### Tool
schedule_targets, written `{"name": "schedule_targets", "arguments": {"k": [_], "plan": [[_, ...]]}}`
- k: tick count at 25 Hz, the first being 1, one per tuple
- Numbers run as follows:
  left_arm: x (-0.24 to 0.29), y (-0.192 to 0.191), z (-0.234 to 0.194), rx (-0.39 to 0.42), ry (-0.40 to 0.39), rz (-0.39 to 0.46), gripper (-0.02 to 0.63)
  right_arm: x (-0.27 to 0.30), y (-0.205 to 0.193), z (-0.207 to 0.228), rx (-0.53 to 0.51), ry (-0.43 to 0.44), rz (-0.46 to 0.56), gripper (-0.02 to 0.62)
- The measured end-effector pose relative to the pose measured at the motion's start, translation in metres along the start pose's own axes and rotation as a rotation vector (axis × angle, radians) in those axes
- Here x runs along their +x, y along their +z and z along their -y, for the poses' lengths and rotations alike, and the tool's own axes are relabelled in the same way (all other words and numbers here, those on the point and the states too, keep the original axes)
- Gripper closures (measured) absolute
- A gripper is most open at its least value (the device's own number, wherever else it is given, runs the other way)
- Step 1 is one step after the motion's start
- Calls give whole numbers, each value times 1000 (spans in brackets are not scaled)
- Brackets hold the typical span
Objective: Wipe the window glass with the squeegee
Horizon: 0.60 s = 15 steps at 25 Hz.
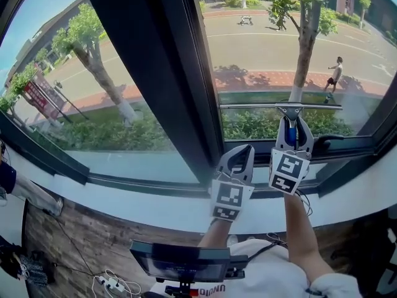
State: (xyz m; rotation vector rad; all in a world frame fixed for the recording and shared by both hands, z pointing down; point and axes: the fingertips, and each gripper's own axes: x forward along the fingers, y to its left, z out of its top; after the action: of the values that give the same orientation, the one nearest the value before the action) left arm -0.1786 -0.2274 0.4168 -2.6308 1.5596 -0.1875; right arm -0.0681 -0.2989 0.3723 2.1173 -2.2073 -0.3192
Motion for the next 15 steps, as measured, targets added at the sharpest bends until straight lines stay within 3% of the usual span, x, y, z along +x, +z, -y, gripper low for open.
{"name": "schedule_targets", "arguments": {"k": [15], "plan": [[-5,-2,-1,-20,1,-10,604,-2,-36,-10,-12,27,-120,446]]}}
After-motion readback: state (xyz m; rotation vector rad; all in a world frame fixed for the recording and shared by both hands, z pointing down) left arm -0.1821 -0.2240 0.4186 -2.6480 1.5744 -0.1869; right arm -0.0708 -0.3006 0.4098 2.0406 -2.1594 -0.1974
